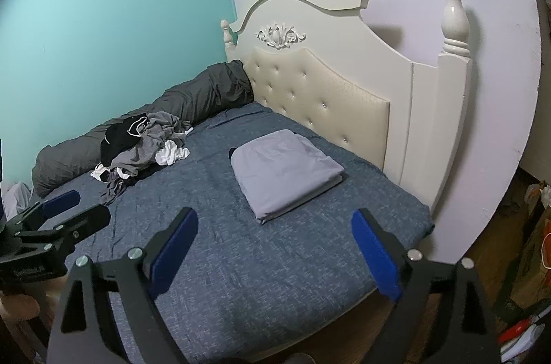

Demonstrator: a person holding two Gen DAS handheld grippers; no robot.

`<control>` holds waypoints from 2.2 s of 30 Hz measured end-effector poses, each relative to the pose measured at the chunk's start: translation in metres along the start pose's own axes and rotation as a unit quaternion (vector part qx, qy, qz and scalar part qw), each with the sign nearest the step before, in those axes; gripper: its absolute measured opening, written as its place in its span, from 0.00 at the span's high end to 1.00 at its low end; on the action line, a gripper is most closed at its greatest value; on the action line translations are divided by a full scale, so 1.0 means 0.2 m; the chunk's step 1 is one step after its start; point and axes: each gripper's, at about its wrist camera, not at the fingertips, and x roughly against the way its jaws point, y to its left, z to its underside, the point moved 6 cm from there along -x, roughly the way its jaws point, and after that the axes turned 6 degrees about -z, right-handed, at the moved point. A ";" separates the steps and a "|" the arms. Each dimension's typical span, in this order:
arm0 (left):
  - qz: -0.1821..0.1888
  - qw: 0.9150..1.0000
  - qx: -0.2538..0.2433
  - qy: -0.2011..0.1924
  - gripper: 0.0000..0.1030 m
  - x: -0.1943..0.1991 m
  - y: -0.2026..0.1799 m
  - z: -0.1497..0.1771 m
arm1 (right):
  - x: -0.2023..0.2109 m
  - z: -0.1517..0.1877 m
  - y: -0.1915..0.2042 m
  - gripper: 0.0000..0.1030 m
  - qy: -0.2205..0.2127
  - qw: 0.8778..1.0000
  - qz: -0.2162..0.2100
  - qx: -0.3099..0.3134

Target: Fold clothes

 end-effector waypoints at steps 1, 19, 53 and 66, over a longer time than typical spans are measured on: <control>0.000 1.000 0.002 0.000 0.00 0.01 0.00 0.00 | 0.01 0.00 0.01 0.10 -0.001 1.000 0.000 0.002; 0.005 1.000 0.001 -0.008 0.00 0.13 0.01 0.06 | 0.15 0.05 0.09 0.05 -0.009 1.000 -0.002 0.012; -0.012 1.000 -0.006 -0.010 0.00 0.24 0.07 0.25 | 0.19 0.29 0.14 0.02 -0.008 1.000 0.001 0.010; -0.008 1.000 -0.008 -0.009 0.00 0.25 0.07 0.29 | 0.19 0.35 0.14 0.02 -0.001 1.000 0.004 0.009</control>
